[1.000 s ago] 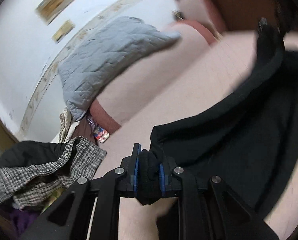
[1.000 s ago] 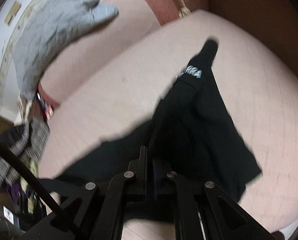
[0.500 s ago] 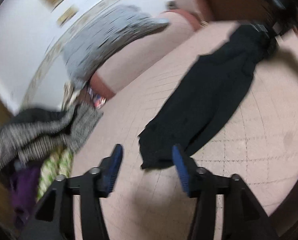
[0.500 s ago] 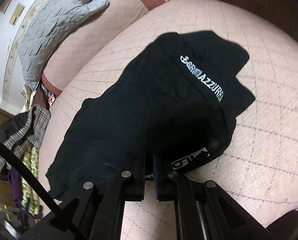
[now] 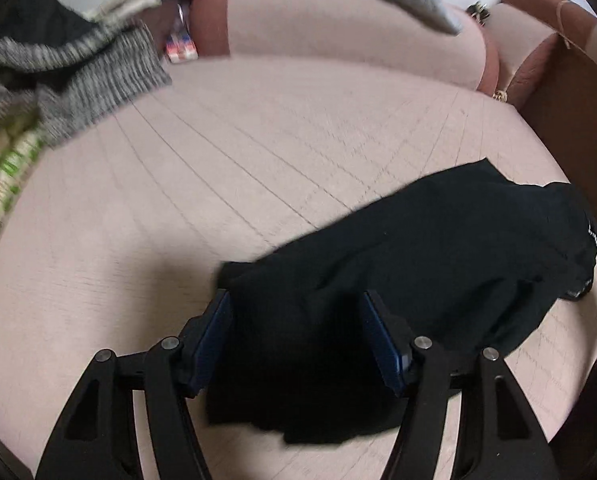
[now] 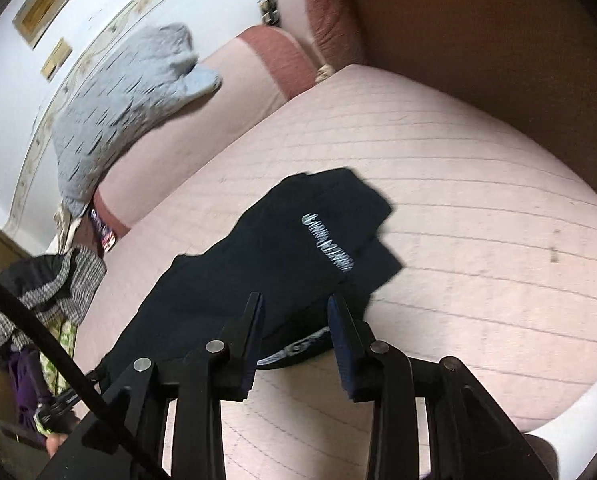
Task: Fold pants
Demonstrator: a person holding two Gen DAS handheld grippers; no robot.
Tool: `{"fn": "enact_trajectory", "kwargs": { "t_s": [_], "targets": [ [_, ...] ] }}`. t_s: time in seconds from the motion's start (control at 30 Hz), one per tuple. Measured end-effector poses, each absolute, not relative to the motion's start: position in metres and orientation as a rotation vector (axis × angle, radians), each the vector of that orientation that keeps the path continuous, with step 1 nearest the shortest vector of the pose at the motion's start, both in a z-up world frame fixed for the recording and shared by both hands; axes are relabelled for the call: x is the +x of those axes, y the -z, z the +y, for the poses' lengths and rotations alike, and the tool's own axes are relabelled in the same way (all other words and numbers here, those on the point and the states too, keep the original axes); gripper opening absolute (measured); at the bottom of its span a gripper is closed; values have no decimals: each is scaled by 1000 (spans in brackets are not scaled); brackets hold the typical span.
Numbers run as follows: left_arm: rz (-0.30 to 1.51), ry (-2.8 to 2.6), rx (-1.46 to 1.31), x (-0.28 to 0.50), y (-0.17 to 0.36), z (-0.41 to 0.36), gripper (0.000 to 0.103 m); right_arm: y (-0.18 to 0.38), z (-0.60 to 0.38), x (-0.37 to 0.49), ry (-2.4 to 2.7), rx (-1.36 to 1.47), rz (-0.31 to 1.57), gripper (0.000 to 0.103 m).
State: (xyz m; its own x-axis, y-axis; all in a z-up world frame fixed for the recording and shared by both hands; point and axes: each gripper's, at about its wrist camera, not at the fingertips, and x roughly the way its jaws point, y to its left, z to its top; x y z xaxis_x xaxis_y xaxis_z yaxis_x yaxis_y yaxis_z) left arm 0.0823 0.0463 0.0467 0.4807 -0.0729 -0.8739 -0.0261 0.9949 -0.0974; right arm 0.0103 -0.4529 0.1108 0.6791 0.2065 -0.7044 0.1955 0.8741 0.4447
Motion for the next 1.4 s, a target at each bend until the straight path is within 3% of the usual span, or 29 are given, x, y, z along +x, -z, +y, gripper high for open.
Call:
{"fn": "enact_trajectory", "kwargs": {
  "t_s": [0.03,0.07,0.2,0.37,0.5,0.53,0.57,0.6,0.93,1.1,1.17,1.3,1.37,1.4],
  "targets": [
    [1087,38,-112,85,-43,45,21,-112,-459,9,4,522,832,35],
    [1101,28,-112,86,-41,44,9,-114,-463,8,18,519,828,35],
    [1121,12,-184,87,-43,61,10,-118,-477,19,43,501,828,36],
    [1123,20,-214,88,-51,74,10,-103,-476,55,51,490,880,46],
    [1118,28,-232,93,-59,77,10,-89,-469,87,105,464,913,47],
    [1121,30,-236,94,-59,76,10,-86,-466,95,114,449,933,39],
    [1124,34,-240,97,-60,76,10,-84,-463,100,112,444,946,5],
    [1128,40,-246,99,-62,77,10,-84,-460,104,90,452,958,1],
    [1154,13,-213,123,-80,86,11,-123,-465,64,63,563,890,1],
    [1258,-74,-194,126,-40,89,18,-103,-477,54,124,555,926,16],
    [1223,-52,-272,118,-46,98,19,-106,-467,49,67,551,902,43],
    [1146,-83,-298,91,-69,105,20,-114,-414,47,-81,446,902,45],
    [1099,-70,-282,78,-79,100,29,-112,-378,50,-180,388,923,50],
    [1082,-51,-288,71,-83,96,38,-109,-360,51,-227,362,938,52]
  ]
}}
